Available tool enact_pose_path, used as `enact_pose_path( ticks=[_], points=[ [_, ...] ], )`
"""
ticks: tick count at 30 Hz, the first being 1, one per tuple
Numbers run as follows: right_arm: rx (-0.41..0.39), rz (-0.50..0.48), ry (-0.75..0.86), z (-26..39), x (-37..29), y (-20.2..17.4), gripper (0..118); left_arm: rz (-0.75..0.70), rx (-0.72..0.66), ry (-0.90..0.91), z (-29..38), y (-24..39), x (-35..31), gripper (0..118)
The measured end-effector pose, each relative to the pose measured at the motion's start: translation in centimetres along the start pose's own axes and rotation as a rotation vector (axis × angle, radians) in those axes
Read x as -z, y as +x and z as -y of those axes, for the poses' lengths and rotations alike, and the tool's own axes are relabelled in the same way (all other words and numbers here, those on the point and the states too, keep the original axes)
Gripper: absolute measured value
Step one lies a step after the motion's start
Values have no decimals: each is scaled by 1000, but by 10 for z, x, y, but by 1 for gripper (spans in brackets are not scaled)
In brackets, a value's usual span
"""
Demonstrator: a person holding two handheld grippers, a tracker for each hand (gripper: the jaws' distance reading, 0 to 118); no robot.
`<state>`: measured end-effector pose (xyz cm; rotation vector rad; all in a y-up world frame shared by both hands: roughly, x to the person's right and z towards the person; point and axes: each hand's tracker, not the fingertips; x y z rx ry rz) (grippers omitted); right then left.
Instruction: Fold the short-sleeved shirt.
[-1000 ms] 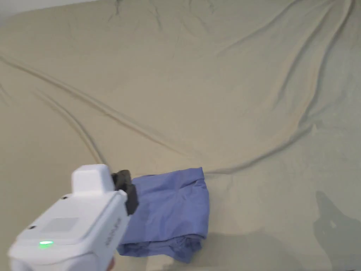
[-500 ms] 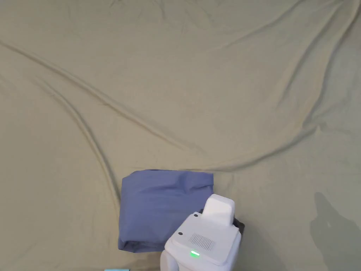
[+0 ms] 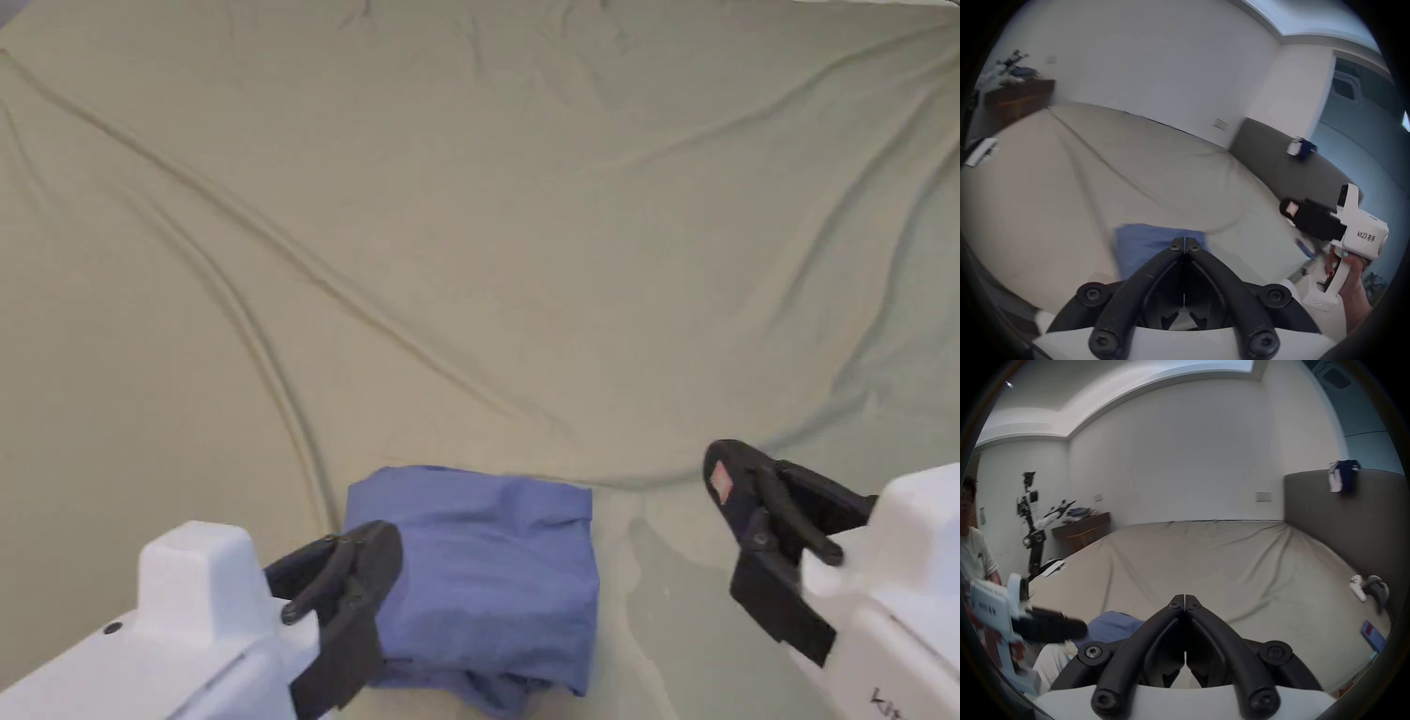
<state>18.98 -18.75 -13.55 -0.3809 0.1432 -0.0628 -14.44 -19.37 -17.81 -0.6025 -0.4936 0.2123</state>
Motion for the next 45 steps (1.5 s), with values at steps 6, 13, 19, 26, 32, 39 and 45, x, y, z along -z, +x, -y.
enact_pose_path(
  ticks=[6, 13, 19, 26, 32, 39, 45],
  points=[
    [-41, -124, -288, 57, 103, -42, 0, -120, -100, 3, 1, -64, -17, 0],
    [-98, -64, -430, 98, 136, -50, 0, -4, -244, -71, 9, -96, 6, 0],
    [-81, -68, -432, 92, 128, -48, 0, 303, -305, -327, 14, -124, 86, 114],
    [-69, -65, -437, 92, 126, -47, 0, 424, -428, -534, 0, -145, 165, 113],
    [-55, -69, -439, 93, 127, -45, 0, 510, -398, -657, 11, -110, 202, 108],
    [-39, -83, -436, 94, 130, -42, 0, 459, -371, -624, 18, -135, 207, 46],
    [-38, -75, -431, 94, 129, -43, 0, 485, -361, -642, 16, -112, 198, 44]
  ],
)
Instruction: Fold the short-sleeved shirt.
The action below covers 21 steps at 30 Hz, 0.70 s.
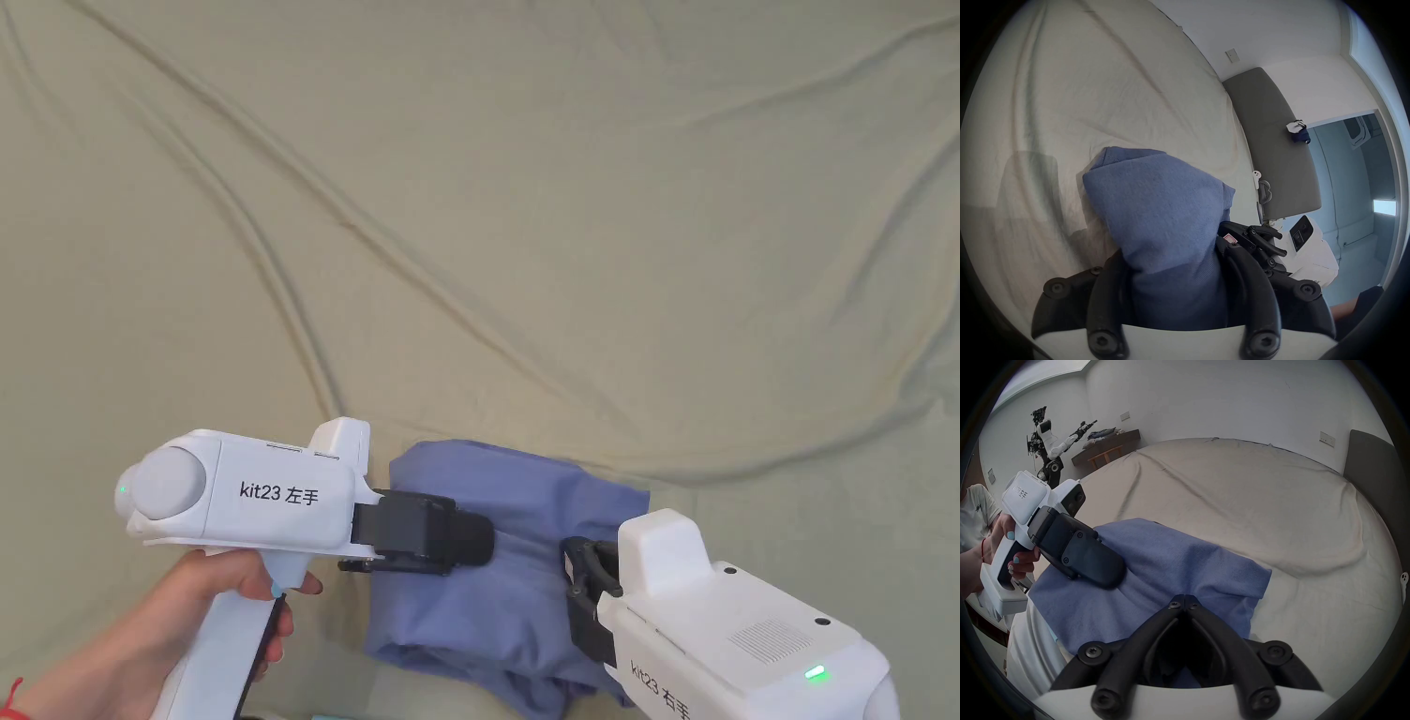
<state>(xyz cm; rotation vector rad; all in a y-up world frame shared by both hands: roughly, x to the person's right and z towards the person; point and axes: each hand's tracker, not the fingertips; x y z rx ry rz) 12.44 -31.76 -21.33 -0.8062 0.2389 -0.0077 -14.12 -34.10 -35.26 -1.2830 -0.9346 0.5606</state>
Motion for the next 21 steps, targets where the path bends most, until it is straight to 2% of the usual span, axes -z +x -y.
enact_pose_path(
  ticks=[3, 6, 7, 9, 14, 21],
  points=[
    [34, -6, 39, 0, -9, 1, 0, -19, 38, 14, 2, 8, -5, 43],
    [114, -49, 121, -7, -31, 4, 0, -32, 79, 19, -5, 10, -23, 41],
    [124, -57, 137, -10, -39, 5, 0, -83, 128, 16, -8, 10, -31, 41],
    [123, -42, 170, -14, -56, 5, 0, -151, 158, -14, -19, 1, -50, 41],
    [129, -24, 198, -19, -83, 2, 0, -288, 121, 8, -47, -34, -110, 40],
    [101, 3, 174, -28, -84, -8, 0, -526, 75, 28, -92, -86, -209, 40]
  ],
)
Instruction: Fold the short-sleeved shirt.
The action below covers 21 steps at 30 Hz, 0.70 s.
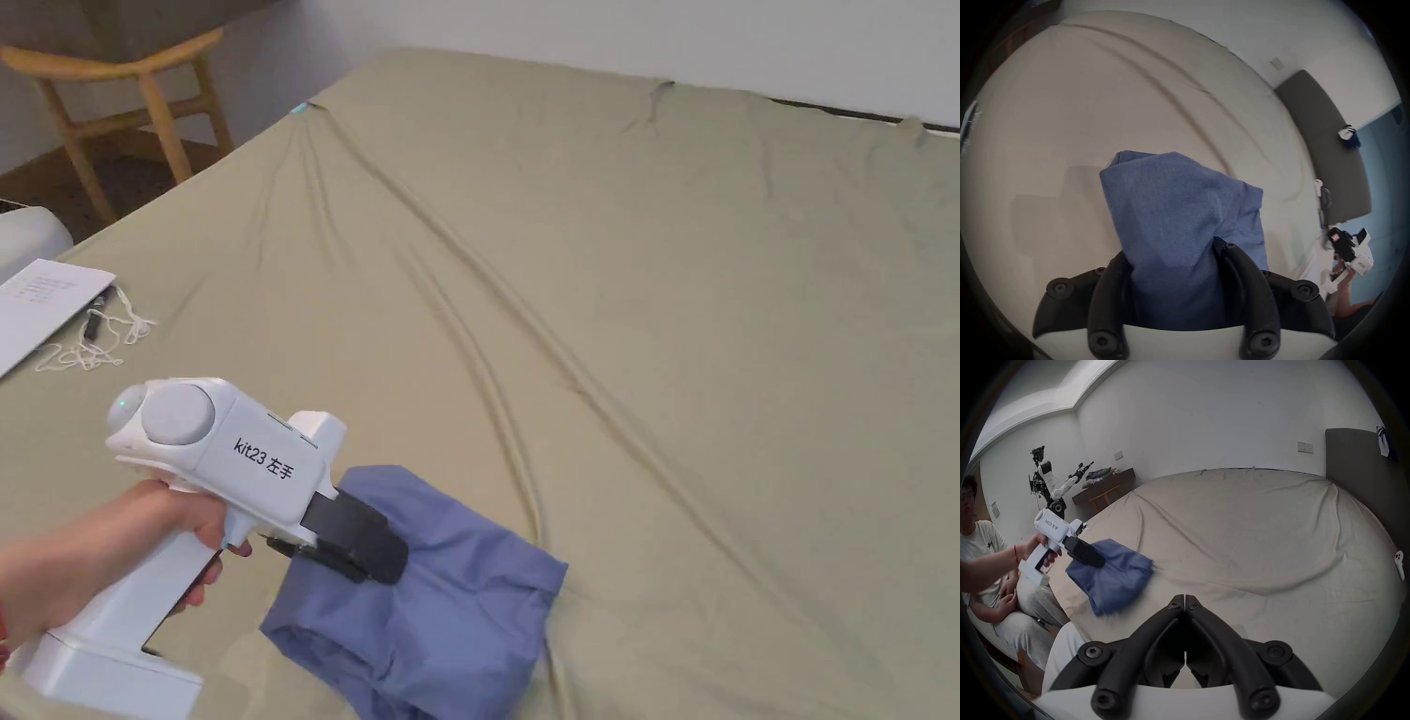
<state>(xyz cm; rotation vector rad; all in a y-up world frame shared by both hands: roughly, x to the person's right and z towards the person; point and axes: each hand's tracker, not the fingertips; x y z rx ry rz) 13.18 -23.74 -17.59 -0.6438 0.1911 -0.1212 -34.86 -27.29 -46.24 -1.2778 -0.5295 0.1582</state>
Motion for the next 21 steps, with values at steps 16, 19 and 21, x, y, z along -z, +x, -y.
enact_pose_path(
  ticks=[16, 19, 21],
  points=[
    [-70, -33, -37, -10, 22, -35, 0, -180, -128, 69, -17, -105, -37, 75],
    [-71, -40, -16, -12, 13, -35, 0, -221, -84, 302, 8, -100, -71, 104],
    [-76, -46, 8, -13, 3, -31, 0, -262, -127, 442, 27, -88, -109, 104]
  ],
)
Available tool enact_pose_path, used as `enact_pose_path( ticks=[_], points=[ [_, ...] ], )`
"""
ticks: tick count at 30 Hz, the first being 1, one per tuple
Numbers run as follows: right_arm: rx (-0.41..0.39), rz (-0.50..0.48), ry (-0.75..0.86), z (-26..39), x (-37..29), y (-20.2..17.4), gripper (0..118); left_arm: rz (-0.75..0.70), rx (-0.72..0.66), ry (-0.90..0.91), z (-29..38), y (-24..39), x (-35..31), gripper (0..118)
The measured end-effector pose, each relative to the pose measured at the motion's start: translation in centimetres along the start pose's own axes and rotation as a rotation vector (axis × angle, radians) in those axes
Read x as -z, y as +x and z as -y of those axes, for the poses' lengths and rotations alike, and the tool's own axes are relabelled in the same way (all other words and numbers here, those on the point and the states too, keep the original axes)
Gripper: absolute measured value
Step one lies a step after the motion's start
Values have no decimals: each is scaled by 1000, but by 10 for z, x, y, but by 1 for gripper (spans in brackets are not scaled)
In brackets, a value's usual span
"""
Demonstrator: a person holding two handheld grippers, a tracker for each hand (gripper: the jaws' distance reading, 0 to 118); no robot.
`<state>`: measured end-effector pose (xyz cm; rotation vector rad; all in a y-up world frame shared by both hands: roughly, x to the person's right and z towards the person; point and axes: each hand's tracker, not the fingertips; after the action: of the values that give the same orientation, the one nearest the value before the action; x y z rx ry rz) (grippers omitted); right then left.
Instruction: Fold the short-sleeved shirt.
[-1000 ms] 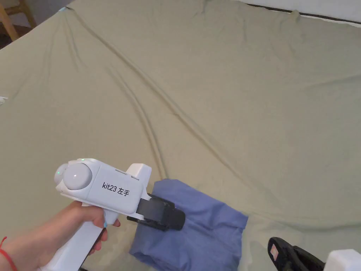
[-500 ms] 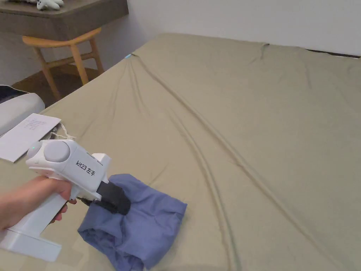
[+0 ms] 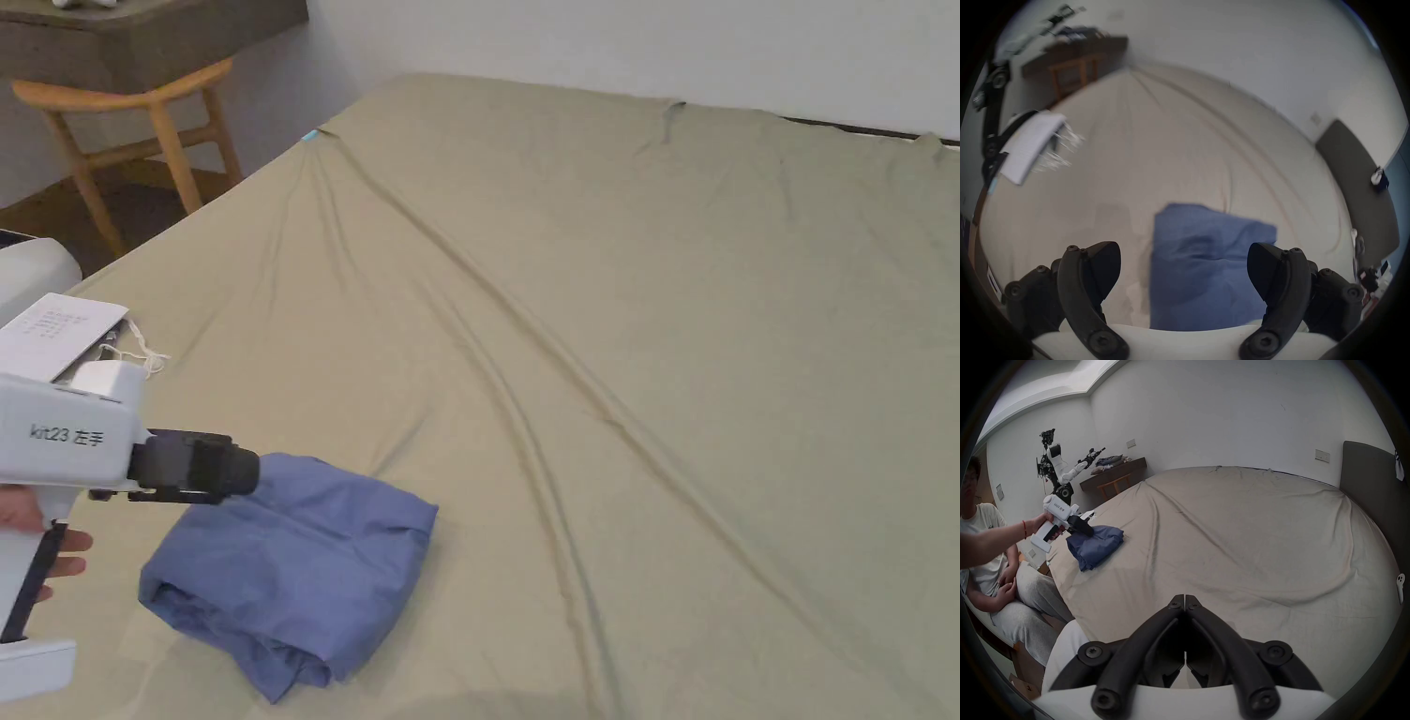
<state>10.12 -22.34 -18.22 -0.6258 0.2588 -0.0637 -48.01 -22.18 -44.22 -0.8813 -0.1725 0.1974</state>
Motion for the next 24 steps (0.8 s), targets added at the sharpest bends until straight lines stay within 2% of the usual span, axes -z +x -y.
enact_pose_path(
  ticks=[2, 5, 6, 7, 8, 9, 12, 14, 16, 18, 21, 24],
  points=[
    [6, 1, 27, -1, -10, 4, 0, -78, -29, 132, 5, 11, -49, 104],
    [2, 19, 86, -3, -27, 14, 0, -205, 59, 330, 21, 66, -115, 103],
    [0, 37, 104, -4, -35, 19, 0, -262, 84, 412, 31, 96, -134, 95],
    [-1, 54, 131, -6, -43, 25, 0, -286, 138, 479, 41, 123, -150, 69],
    [7, 68, 155, -8, -52, 31, 0, -288, 204, 533, 49, 149, -160, 24],
    [14, 87, 181, -9, -61, 37, 0, -326, 207, 572, 57, 173, -165, 0],
    [28, 155, 259, -15, -92, 58, 0, -216, 223, 639, 78, 232, -177, 0],
    [38, 201, 311, -17, -112, 72, 0, -204, 217, 716, 99, 280, -173, 0],
    [38, 254, 350, -21, -130, 87, 0, -183, 250, 721, 115, 328, -165, 0],
    [8, 342, 391, -26, -146, 98, 0, -187, 273, 730, 128, 375, -160, 0],
    [-19, 440, 440, -33, -166, 112, 0, -77, 352, 760, 137, 421, -152, 0],
    [-22, 500, 484, -34, -183, 124, 0, -59, 417, 731, 143, 452, -148, 0]
  ],
)
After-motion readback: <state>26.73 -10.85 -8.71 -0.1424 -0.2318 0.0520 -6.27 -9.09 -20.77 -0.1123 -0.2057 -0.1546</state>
